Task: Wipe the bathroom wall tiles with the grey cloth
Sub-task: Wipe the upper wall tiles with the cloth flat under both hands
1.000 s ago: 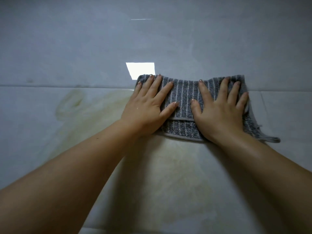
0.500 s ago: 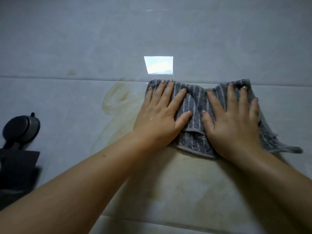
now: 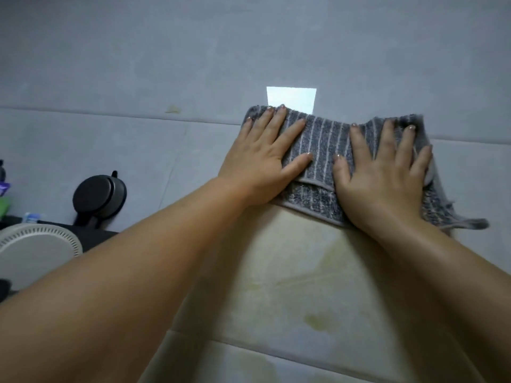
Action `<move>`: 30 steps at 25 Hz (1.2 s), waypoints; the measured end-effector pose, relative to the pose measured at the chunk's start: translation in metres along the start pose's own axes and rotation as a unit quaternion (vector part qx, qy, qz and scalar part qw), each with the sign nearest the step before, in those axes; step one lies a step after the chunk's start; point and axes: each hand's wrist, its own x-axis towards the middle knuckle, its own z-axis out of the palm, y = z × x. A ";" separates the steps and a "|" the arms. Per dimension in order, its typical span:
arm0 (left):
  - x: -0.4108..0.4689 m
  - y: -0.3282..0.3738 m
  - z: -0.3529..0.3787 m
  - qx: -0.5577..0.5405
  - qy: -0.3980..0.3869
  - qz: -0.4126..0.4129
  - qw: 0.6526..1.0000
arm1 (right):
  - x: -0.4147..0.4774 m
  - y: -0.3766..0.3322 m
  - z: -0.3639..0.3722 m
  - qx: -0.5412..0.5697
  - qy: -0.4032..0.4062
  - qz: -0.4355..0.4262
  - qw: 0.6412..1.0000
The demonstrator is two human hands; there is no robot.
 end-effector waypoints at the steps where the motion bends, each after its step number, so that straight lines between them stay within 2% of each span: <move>1: -0.014 0.001 0.003 -0.005 0.009 -0.006 1.000 | -0.011 -0.002 0.001 0.000 0.002 -0.018 1.000; 3: -0.040 0.009 0.009 -0.009 0.013 -0.008 1.000 | -0.033 0.002 0.004 -0.008 0.004 -0.039 0.999; 5: -0.050 0.013 0.011 -0.008 0.003 0.003 1.000 | -0.039 0.010 0.003 -0.017 -0.003 -0.022 1.000; 10: -0.006 -0.016 -0.002 0.011 -0.010 0.010 1.000 | 0.003 -0.018 0.000 -0.013 -0.003 0.041 0.999; 15: -0.007 -0.061 -0.007 0.010 -0.006 -0.037 0.999 | 0.016 -0.058 0.006 0.008 -0.003 -0.027 1.000; 18: -0.036 -0.052 -0.001 0.001 0.007 -0.057 0.998 | -0.008 -0.057 0.011 0.003 0.008 -0.071 0.997; 21: -0.050 -0.042 0.001 0.000 0.002 -0.043 0.999 | -0.023 -0.044 0.009 -0.010 0.003 -0.055 0.998; 26: -0.011 -0.066 -0.012 0.027 -0.018 -0.029 0.999 | 0.013 -0.064 0.007 -0.001 0.005 -0.003 1.000; 30: -0.028 -0.083 -0.012 0.017 -0.009 -0.049 0.999 | 0.013 -0.082 0.012 0.001 0.005 -0.043 0.999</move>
